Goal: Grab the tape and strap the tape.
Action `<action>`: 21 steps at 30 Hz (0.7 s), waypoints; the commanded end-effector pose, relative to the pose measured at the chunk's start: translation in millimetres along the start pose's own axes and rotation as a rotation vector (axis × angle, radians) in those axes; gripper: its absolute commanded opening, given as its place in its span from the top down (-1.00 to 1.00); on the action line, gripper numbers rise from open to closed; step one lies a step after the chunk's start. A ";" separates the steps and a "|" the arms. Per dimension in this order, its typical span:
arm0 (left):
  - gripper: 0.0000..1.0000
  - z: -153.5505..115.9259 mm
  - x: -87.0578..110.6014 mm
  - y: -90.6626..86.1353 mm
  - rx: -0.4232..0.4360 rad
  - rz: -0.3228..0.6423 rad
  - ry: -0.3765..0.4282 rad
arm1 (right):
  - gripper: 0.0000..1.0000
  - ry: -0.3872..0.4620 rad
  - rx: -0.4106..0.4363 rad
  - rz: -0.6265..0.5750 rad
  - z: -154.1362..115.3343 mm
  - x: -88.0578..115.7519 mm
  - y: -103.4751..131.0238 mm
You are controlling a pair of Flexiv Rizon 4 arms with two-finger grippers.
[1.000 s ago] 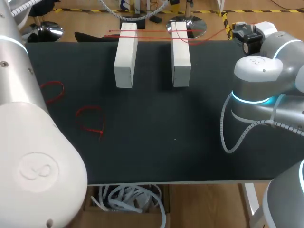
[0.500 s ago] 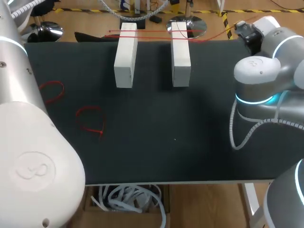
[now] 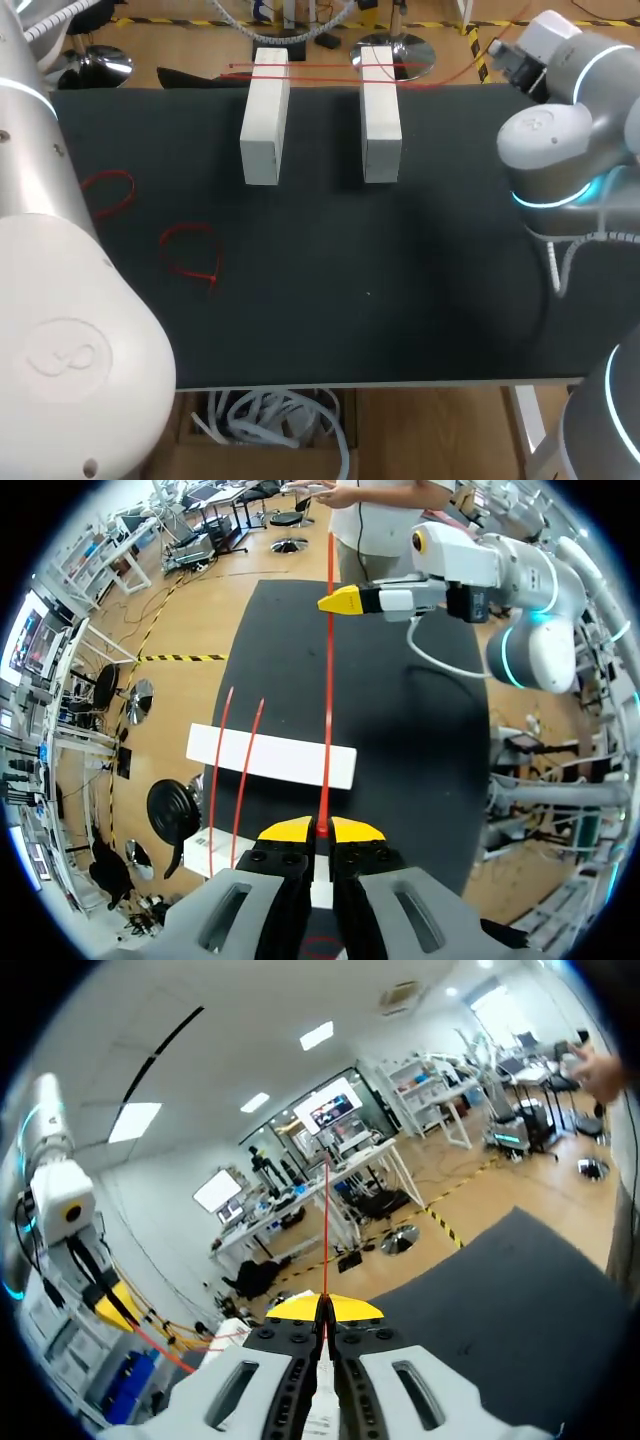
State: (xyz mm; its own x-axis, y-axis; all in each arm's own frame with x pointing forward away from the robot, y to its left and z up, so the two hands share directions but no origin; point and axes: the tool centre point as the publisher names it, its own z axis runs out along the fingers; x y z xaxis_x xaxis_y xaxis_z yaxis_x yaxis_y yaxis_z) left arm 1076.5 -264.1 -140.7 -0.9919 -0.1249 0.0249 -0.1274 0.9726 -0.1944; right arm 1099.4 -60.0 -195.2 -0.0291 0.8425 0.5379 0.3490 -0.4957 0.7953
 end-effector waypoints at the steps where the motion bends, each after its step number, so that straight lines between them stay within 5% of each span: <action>1: 1.00 -0.3 -0.1 -0.5 -0.003 -0.001 0.001 | 1.00 -0.104 0.080 -0.330 -1.9 2.5 5.2; 21: 1.00 -0.3 -0.1 -0.5 -0.003 -0.001 0.001 | 1.00 -0.201 0.087 -0.863 -0.7 -16.7 17.9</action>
State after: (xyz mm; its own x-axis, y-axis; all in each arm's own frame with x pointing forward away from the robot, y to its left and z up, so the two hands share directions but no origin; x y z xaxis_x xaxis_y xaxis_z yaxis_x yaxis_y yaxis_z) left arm 1076.4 -264.4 -140.8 -0.9919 -0.1247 0.0257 -0.1273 0.9727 -0.1941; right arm 1102.6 -86.5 -192.3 -0.1908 0.9721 -0.1364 0.3003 0.1900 0.9347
